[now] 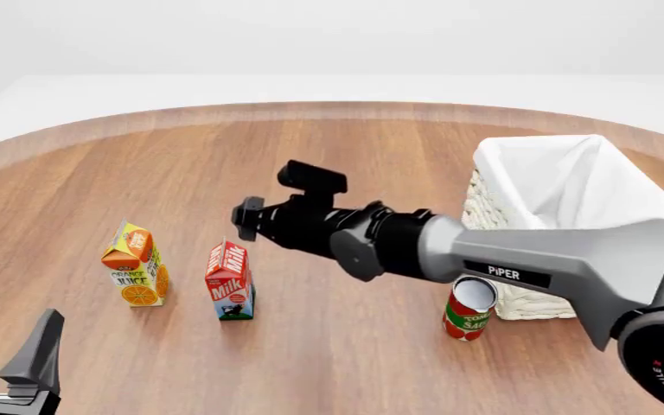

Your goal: Pick the milk and place it in the basket.

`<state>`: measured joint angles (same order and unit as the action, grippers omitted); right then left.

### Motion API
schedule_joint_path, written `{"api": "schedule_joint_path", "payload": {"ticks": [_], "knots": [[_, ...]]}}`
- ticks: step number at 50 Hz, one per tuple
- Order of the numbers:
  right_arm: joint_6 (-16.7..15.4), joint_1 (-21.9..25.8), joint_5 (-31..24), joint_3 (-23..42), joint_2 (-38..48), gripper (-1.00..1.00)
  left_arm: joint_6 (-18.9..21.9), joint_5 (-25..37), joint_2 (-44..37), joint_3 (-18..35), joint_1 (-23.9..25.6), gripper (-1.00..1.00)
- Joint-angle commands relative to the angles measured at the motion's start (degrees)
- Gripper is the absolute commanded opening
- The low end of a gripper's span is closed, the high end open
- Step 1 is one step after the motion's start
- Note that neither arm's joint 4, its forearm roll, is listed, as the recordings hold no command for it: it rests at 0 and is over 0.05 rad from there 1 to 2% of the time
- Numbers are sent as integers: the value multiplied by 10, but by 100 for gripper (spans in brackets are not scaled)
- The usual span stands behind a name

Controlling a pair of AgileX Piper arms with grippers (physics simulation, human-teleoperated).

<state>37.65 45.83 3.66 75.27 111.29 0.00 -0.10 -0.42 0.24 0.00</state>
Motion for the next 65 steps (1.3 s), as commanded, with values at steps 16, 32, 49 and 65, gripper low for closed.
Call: {"api": "schedule_joint_path", "payload": {"ticks": [16,32,49,65], "knots": [[18,19,3,17,36,100,0,0,0,0,0,100],[21,23,1,39,66,100,0,0,0,0,0,100],[34,25,2,53,93,100,0,0,0,0,0,100],[57,36,17,49,118,100,0,0,0,0,0,100]]}}
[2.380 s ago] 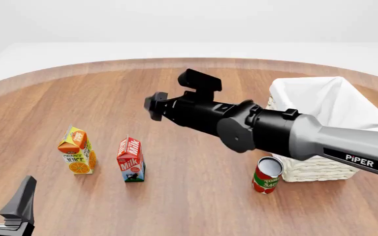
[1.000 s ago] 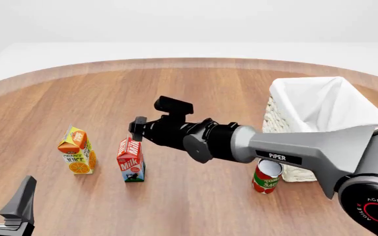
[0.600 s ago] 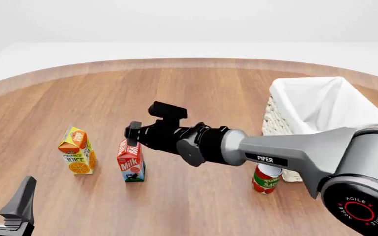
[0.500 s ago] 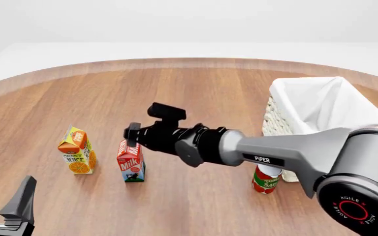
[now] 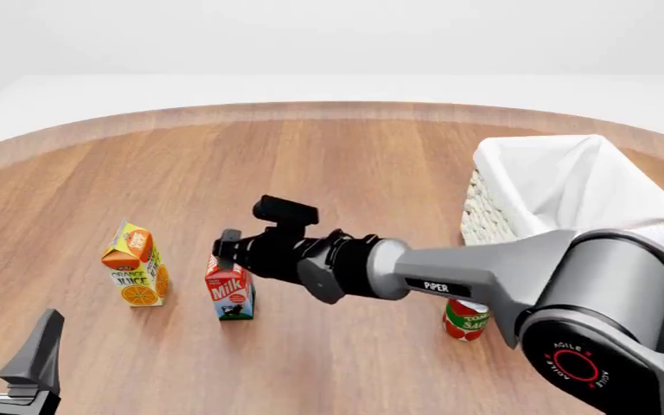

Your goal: Pick the milk and place it in the basket.

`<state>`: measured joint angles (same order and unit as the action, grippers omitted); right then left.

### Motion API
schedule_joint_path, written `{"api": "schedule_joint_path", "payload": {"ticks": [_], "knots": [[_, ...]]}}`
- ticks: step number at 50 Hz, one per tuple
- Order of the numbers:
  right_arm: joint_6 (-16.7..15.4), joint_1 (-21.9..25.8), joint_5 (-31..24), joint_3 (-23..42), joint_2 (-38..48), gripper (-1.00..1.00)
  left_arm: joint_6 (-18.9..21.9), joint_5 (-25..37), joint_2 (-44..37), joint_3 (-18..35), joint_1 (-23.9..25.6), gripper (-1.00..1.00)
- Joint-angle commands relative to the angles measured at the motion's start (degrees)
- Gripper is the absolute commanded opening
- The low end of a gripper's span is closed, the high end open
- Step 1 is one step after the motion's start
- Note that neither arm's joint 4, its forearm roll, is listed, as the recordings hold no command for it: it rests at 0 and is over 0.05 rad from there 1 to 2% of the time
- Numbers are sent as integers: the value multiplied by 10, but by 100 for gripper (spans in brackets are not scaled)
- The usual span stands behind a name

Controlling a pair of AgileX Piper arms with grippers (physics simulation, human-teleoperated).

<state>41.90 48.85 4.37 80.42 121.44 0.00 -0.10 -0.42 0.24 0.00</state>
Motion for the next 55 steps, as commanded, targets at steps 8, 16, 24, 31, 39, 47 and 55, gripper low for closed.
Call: {"api": "schedule_joint_path", "payload": {"ticks": [8,16,24,31,39,47,55], "knots": [[27,15,16,-6,28,100,0,0,0,0,0,100],[45,29,25,-6,45,100,0,0,0,0,0,100],[53,41,34,-19,41,-100,0,0,0,0,0,100],[49,34,41,-25,27,-100,0,0,0,0,0,100],[27,26,48,-35,-5,-100,0,0,0,0,0,100],[-7,27,55,-50,-45,-100,0,0,0,0,0,100],[-19,24,68,-77,-82,-100,0,0,0,0,0,100]]}}
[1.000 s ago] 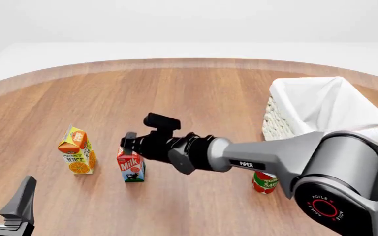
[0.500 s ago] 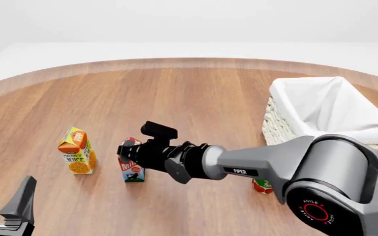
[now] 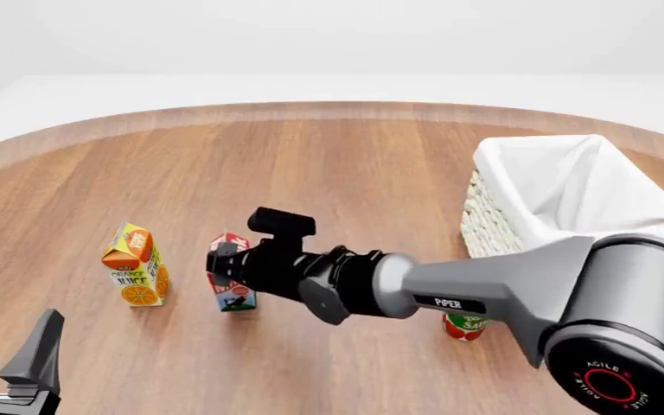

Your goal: Pick the milk and place it in the basket.

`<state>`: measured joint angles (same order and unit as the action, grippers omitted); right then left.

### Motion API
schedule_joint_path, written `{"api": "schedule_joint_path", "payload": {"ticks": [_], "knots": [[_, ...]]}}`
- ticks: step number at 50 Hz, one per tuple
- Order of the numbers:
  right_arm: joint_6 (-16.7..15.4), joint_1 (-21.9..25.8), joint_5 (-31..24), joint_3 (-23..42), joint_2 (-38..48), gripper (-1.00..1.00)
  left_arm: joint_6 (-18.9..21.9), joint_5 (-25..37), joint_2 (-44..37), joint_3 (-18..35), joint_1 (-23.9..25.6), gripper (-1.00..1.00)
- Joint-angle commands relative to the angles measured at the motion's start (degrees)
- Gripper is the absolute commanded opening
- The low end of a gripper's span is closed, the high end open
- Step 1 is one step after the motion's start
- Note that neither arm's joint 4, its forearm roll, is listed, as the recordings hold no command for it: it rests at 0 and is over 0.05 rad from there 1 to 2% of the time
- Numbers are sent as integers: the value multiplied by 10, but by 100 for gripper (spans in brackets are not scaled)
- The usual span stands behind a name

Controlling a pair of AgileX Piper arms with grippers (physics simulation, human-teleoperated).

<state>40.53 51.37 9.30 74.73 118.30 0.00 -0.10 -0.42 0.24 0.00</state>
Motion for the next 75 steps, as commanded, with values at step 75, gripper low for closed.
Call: {"api": "schedule_joint_path", "payload": {"ticks": [75], "knots": [[-140,-129,-24,-240,-487,-100,0,0,0,0,0,100]]}}
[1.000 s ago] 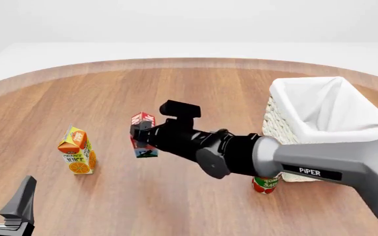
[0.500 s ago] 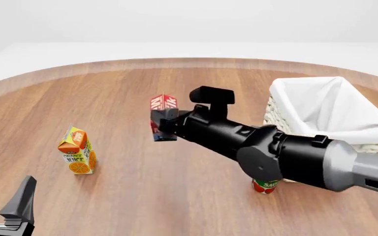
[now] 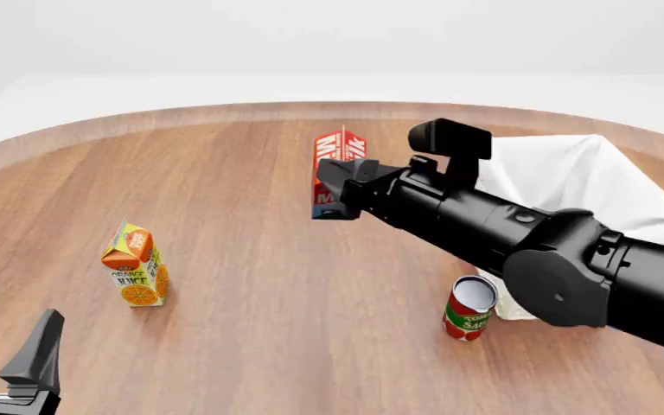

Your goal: Pick the milk and place it in the basket.

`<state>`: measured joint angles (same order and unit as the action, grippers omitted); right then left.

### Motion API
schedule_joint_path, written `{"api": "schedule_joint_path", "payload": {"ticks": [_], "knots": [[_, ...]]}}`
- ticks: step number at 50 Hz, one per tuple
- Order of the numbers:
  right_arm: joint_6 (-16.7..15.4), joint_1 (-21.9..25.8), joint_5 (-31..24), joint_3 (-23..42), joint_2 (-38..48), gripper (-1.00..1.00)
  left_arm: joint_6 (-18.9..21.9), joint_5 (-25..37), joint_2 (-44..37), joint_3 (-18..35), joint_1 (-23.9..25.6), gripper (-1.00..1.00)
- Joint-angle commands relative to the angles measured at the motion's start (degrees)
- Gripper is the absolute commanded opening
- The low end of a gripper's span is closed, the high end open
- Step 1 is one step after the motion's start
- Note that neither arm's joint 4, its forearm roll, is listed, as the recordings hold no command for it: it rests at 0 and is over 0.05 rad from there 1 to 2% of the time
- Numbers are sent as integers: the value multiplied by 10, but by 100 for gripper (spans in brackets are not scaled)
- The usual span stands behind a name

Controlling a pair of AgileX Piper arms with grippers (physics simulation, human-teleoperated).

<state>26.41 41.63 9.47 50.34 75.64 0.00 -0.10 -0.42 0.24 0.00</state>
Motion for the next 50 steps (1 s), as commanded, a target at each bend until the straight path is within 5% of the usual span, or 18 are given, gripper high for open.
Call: {"api": "schedule_joint_path", "payload": {"ticks": [1,26,50], "knots": [[1,-31,-26,4,-61,-100,0,0,0,0,0,100],[-47,-151,-130,27,-171,-100,0,0,0,0,0,100],[-77,-246,-163,37,-216,-100,0,0,0,0,0,100]]}}
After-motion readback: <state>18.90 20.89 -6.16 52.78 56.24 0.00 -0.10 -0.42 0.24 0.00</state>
